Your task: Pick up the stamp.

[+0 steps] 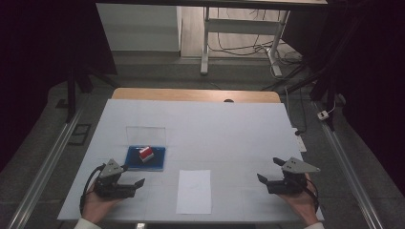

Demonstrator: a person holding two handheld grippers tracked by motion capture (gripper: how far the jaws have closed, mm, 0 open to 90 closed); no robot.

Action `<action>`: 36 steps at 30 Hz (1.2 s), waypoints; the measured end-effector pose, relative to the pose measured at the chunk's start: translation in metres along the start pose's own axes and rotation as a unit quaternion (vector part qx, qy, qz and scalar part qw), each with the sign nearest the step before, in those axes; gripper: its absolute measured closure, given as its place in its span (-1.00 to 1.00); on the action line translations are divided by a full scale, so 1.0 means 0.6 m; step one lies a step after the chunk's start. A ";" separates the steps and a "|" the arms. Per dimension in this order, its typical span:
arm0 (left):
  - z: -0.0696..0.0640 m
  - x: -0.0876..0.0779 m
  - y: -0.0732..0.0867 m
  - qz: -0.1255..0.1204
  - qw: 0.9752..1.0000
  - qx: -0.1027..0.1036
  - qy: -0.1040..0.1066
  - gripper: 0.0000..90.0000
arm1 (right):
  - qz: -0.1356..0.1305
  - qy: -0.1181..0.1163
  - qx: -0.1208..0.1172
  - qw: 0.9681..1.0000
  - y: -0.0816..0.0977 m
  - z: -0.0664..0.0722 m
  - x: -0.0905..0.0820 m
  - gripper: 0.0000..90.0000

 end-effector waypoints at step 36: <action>-0.005 -0.026 -0.029 0.013 1.000 0.016 -0.021 -0.63 | -0.008 0.001 -0.026 1.000 0.002 0.015 -0.003 -0.60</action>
Point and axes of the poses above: each handheld gripper's, and its own axes: x roughly forward along the jaws, y roughly out of its underside, z roughly to its left, the point moved 4 cm from there along x, roughly forward along the jaws, and after that the axes turned 14 degrees about z, right-handed, at the moved point
